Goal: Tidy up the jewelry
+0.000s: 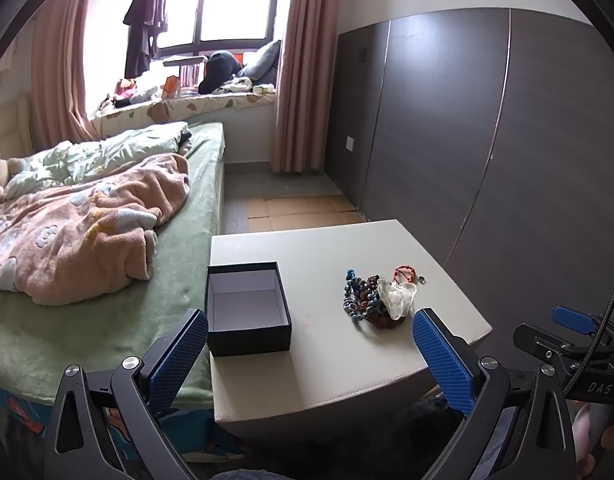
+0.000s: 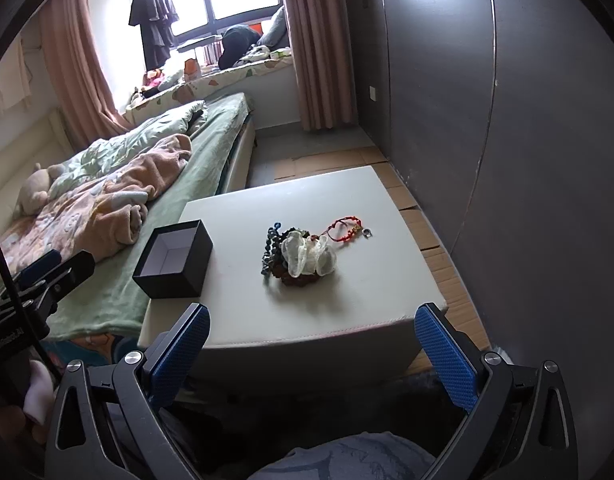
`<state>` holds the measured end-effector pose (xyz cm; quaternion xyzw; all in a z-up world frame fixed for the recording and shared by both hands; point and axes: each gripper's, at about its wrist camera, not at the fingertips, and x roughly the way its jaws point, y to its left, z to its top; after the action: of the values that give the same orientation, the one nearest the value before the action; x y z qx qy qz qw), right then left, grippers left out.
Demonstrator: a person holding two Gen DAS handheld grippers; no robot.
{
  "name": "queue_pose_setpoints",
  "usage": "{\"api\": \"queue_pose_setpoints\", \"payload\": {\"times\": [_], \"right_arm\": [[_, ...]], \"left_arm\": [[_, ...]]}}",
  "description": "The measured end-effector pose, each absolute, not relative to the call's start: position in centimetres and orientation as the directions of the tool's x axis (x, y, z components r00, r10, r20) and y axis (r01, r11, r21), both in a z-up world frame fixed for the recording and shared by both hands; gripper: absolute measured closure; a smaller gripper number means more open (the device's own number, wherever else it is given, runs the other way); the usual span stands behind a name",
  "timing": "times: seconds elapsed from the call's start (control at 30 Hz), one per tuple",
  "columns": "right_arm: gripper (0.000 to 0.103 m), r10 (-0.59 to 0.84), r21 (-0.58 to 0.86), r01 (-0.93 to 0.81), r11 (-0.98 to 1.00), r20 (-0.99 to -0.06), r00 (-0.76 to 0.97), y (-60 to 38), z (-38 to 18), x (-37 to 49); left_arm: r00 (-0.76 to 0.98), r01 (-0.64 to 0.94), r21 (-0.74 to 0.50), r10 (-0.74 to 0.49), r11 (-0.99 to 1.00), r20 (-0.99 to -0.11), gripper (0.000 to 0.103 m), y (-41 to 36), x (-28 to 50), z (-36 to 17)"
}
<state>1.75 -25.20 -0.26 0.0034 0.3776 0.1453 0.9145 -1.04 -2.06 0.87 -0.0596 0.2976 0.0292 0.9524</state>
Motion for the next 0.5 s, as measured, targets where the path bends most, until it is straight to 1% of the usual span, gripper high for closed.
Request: {"api": "queue_pose_setpoints", "payload": {"times": [0.5], "right_arm": [[0.0, 0.266, 0.122, -0.253, 0.96, -0.682, 0.681, -25.86, -0.02, 1.73]], "left_arm": [[0.818, -0.097, -0.102, 0.021, 0.99, -0.575, 0.001, -1.98, -0.85, 0.85]]}}
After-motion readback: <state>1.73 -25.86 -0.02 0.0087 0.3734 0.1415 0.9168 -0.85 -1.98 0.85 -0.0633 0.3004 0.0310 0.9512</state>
